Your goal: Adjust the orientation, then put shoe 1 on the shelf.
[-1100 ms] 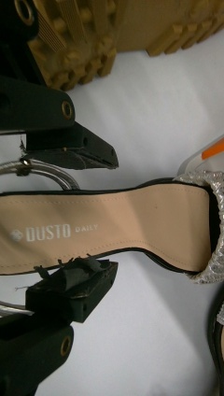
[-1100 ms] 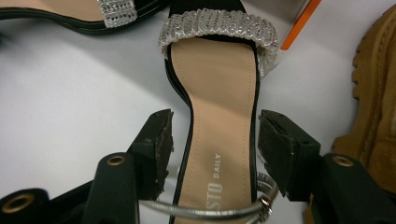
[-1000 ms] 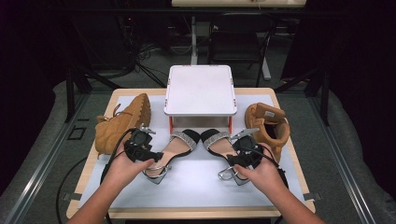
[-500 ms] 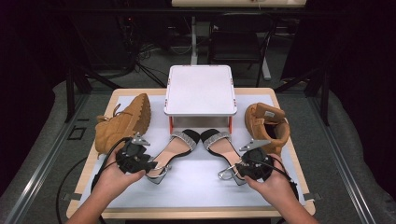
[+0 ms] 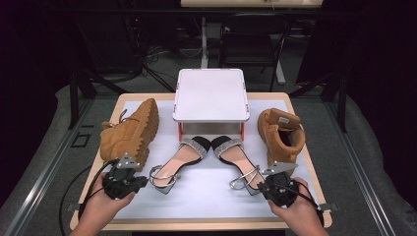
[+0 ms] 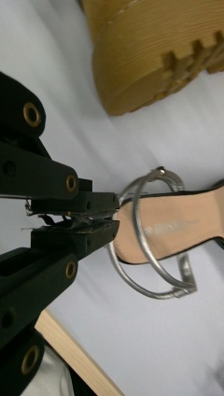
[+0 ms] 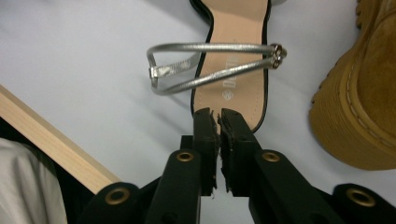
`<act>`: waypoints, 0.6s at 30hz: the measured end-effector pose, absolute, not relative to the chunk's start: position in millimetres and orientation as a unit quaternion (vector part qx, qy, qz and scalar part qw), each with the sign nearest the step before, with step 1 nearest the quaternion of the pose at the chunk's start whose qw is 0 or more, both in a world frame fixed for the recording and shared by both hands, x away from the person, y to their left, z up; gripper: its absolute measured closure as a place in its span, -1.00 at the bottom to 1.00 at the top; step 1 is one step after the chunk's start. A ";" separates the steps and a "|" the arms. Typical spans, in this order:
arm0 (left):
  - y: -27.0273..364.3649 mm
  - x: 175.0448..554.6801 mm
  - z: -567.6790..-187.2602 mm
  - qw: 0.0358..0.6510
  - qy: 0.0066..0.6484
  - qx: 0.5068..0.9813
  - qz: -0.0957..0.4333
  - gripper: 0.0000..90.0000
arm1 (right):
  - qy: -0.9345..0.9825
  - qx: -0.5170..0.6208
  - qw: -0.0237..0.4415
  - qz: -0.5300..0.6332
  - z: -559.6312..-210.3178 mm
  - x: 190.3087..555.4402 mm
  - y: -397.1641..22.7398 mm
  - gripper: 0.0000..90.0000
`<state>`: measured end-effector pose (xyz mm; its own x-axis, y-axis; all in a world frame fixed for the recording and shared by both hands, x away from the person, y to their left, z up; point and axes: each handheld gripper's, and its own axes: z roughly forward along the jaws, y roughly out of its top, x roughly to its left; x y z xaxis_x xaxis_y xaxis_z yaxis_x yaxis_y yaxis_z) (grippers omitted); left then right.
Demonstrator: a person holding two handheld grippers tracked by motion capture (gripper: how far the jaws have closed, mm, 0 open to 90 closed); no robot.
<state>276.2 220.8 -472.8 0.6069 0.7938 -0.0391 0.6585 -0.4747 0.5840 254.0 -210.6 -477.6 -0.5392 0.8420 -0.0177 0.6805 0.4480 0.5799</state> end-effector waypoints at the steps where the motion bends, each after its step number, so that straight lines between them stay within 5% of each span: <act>1: 220.8 276.2 -472.8 0.283 0.427 0.850 0.119 0.91 | 0.837 0.457 0.150 0.261 -479.0 254.3 -211.5 0.95; 18: 228.5 276.3 -506.4 0.281 0.444 0.845 0.099 0.99 | 0.833 0.473 0.143 0.251 -497.8 258.8 -217.7 1.00</act>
